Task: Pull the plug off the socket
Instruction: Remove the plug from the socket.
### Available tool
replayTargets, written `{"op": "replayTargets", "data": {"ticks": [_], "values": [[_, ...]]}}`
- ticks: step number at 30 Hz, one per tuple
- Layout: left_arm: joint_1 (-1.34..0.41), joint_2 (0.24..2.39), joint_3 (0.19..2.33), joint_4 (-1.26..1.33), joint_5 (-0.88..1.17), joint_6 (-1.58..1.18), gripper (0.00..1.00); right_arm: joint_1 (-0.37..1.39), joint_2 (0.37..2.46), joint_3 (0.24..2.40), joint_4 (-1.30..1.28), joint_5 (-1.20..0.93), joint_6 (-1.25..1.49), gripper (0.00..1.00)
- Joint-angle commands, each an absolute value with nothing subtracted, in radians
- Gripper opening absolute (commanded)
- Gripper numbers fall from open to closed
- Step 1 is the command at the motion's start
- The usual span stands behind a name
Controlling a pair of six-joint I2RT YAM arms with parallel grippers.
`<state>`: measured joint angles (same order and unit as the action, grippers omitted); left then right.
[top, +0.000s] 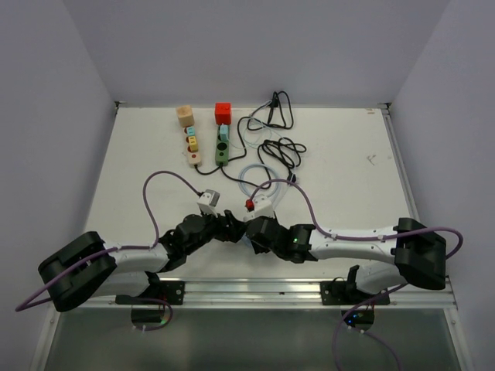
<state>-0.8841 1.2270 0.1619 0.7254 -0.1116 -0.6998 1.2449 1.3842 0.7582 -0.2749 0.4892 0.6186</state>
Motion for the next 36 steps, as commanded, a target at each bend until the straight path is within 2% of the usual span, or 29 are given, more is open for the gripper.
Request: {"op": "replayTargets", "data": {"ticks": [1,5,9,12,22,36], "values": [[-0.885,1.285,0.127,0.492,-0.147,-0.635,0.86,1.269,1.325,0.782,-0.265,0.543,0.643,0.09],[-0.885,1.287,0.126,0.489,-0.150,-0.635,0.87,1.258,1.280,0.738,-0.230,0.522,0.646,0.11],[-0.885,1.289,0.123,0.491,-0.150,-0.637,0.87,1.195,1.194,0.638,-0.108,0.358,0.672,0.11],[-0.885,1.287,0.124,0.491,-0.149,-0.635,0.87,1.180,1.189,0.627,-0.069,0.336,0.675,0.11],[-0.885,1.287,0.132,0.491,-0.141,-0.630,0.88,1.207,1.263,0.756,-0.181,0.373,0.629,0.12],[-0.887,1.233,0.216,0.425,-0.138,-0.612,0.91,1.160,0.982,0.643,-0.370,0.460,0.663,0.13]]}}
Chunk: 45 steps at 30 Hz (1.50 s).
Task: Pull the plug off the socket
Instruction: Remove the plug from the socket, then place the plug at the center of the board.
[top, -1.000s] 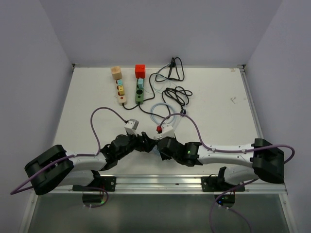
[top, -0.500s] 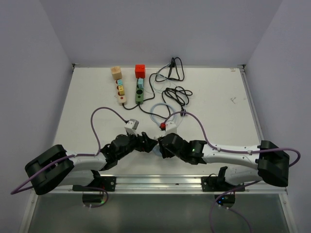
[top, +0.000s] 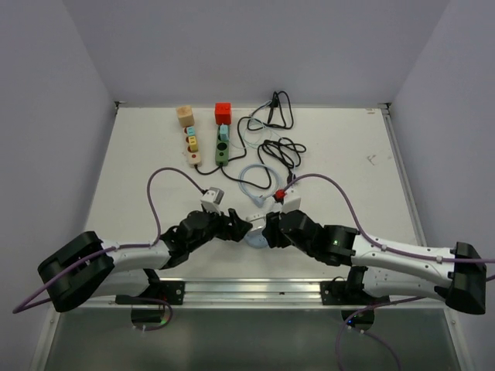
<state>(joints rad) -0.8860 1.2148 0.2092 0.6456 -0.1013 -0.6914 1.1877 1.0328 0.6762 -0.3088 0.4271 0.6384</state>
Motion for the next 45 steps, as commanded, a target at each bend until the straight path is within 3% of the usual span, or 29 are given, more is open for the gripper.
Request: {"op": "replayTargets", "data": {"ticks": [1,9,20,31,35,36,37,40,45], "values": [[-0.885,1.232,0.222,0.419,-0.138,-0.611,0.91,1.143,0.968,0.635,-0.392,0.459,0.666,0.14],[-0.885,1.209,0.325,0.358,-0.126,-0.575,0.98,0.864,0.925,0.630,-0.373,0.336,0.563,0.17],[-0.885,1.135,0.489,0.210,-0.120,-0.515,0.99,0.608,1.310,0.833,-0.267,0.187,0.410,0.21],[-0.884,1.063,0.656,0.025,-0.140,-0.437,1.00,0.477,1.609,1.103,-0.285,0.014,0.342,0.38],[-0.884,1.034,0.704,-0.061,-0.156,-0.411,1.00,0.465,1.693,1.196,-0.305,0.005,0.325,0.39],[-0.884,1.028,0.724,-0.075,-0.161,-0.407,0.99,0.462,1.707,1.213,-0.307,0.003,0.322,0.41],[-0.884,1.025,0.733,-0.087,-0.164,-0.400,1.00,0.459,1.741,1.253,-0.314,0.005,0.316,0.53],[-0.884,1.012,0.750,-0.129,-0.205,-0.380,1.00,0.457,1.784,1.308,-0.356,-0.012,0.305,0.69],[-0.884,1.005,0.755,-0.167,-0.212,-0.361,1.00,0.449,1.779,1.348,-0.379,-0.012,0.305,0.76]]}}
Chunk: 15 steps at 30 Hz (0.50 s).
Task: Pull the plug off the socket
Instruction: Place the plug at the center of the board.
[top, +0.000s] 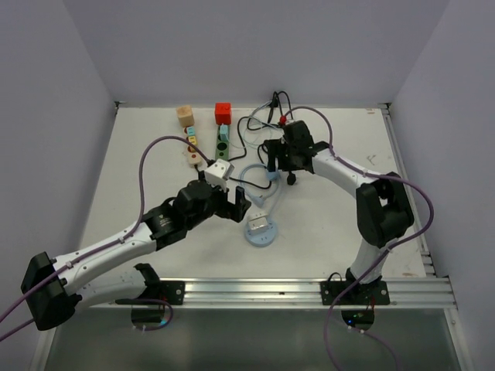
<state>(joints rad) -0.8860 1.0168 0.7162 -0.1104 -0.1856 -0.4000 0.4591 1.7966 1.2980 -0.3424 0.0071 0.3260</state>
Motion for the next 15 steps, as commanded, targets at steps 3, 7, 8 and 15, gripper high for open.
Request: {"op": "replayTargets", "data": {"ticks": [3,7,8,15], "values": [[-0.884,1.003,0.764,-0.179,-0.213,-0.351,1.00,0.448,1.732,1.353,-0.402,-0.031,0.301,0.76],[-0.884,0.994,0.782,-0.204,-0.224,-0.336,0.99,0.449,1.611,1.269,-0.406,-0.098,0.301,0.76],[-0.884,0.991,0.782,-0.207,-0.238,-0.330,1.00,0.448,1.582,1.241,-0.407,-0.106,0.304,0.76],[-0.884,0.960,0.791,-0.207,-0.278,-0.298,1.00,0.460,1.244,0.879,-0.204,-0.260,0.391,0.74]]}}
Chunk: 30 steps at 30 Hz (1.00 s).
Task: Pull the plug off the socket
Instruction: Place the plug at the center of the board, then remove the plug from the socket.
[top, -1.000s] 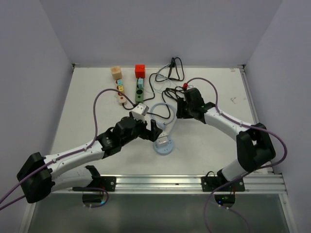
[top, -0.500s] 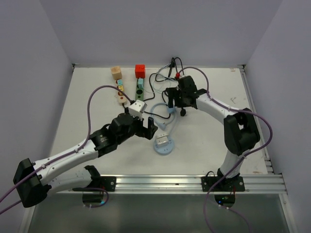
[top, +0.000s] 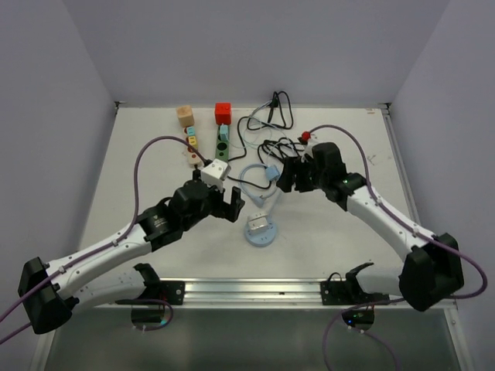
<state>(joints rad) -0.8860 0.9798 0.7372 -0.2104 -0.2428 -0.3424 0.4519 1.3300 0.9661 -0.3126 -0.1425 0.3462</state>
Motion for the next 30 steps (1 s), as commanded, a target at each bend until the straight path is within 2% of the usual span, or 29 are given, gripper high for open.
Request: {"op": "replayTargets", "data": {"ticks": [1,5,9,12,15,19,30], "values": [[-0.884,0.966,0.798,-0.216,-0.282,-0.293,1.00,0.474,1.170,0.824,-0.195,-0.256,0.411,0.74],[-0.884,0.994,0.888,-0.268,-0.281,-0.279,0.99,0.627,1.048,0.770,-0.248,-0.103,0.410,0.74],[-0.885,1.000,0.942,-0.298,-0.356,-0.216,1.00,0.802,1.020,0.750,-0.261,-0.003,0.446,0.74],[-0.884,0.962,0.901,-0.284,-0.425,-0.176,1.00,0.877,1.066,0.742,-0.280,0.072,0.462,0.76],[-0.882,0.896,0.806,-0.218,-0.463,-0.135,1.00,0.940,1.132,0.799,-0.351,0.150,0.469,0.78],[-0.882,0.845,0.802,-0.232,-0.574,-0.123,0.99,0.989,1.172,0.805,-0.318,0.215,0.501,0.79],[-0.882,0.854,0.810,-0.247,-0.561,-0.123,0.99,1.083,1.319,0.836,-0.264,0.339,0.525,0.80]]}}
